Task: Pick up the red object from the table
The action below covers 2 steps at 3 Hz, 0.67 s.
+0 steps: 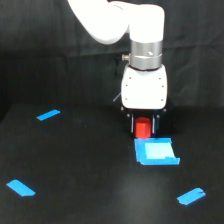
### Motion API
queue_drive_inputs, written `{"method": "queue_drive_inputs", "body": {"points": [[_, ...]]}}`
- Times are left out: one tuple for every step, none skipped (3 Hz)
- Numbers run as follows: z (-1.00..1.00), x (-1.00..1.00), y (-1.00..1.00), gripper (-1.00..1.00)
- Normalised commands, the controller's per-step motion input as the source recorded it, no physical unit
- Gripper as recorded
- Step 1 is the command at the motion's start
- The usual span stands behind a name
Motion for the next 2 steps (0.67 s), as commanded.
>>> {"method": "queue_drive_inputs", "body": {"points": [[0.57,-0.18,-0.3,-0.99],[0.98,-0.36,-0.2,-1.0]]}}
